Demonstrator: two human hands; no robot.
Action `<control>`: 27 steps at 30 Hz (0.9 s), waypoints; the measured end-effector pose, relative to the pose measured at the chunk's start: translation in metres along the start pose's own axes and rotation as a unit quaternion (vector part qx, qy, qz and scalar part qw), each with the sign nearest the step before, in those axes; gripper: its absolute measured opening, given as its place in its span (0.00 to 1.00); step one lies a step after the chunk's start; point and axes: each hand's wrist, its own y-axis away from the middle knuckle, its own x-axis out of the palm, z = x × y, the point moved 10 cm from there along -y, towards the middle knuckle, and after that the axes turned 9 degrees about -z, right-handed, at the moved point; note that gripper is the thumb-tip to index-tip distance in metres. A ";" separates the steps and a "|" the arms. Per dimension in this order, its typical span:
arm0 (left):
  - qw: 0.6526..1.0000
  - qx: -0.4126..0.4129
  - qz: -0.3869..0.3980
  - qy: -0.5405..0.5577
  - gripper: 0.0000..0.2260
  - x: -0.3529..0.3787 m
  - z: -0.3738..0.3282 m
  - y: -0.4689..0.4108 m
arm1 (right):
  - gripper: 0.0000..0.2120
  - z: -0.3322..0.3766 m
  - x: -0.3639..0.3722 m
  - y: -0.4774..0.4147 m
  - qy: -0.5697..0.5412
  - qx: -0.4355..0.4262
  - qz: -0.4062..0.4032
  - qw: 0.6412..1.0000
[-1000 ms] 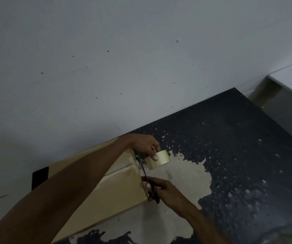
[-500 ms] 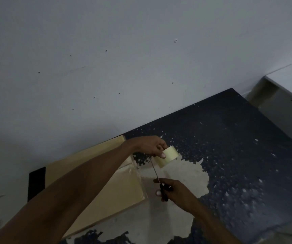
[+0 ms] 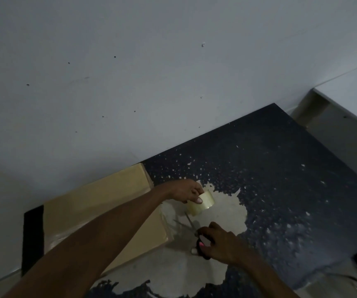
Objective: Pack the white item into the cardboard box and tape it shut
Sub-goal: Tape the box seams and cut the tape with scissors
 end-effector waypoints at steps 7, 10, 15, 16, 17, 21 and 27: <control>0.999 -0.004 -0.030 0.022 0.16 0.000 0.003 0.001 | 0.26 -0.016 0.005 0.006 0.212 0.006 -0.069 0.975; 0.998 -0.011 -0.059 0.033 0.15 -0.001 0.008 0.001 | 0.23 -0.031 0.011 0.006 0.233 0.029 -0.135 0.963; 0.993 -0.014 -0.117 -0.002 0.18 -0.014 0.014 0.004 | 0.26 -0.030 0.015 0.002 0.238 0.048 -0.137 0.960; 0.992 -0.008 -0.127 -0.018 0.19 -0.017 0.015 0.006 | 0.27 -0.029 0.015 0.000 0.225 0.054 -0.145 0.962; 0.990 0.000 -0.133 -0.043 0.20 -0.019 0.016 0.007 | 0.28 -0.027 0.015 -0.001 0.215 0.068 -0.140 0.964; 0.980 0.030 -0.163 -0.108 0.16 -0.034 0.007 0.015 | 0.30 0.007 0.001 0.000 0.181 0.056 -0.117 0.975; 0.933 0.087 -0.348 0.035 0.11 -0.112 -0.008 0.082 | 0.24 0.110 -0.052 -0.005 -0.237 -0.061 -0.263 0.933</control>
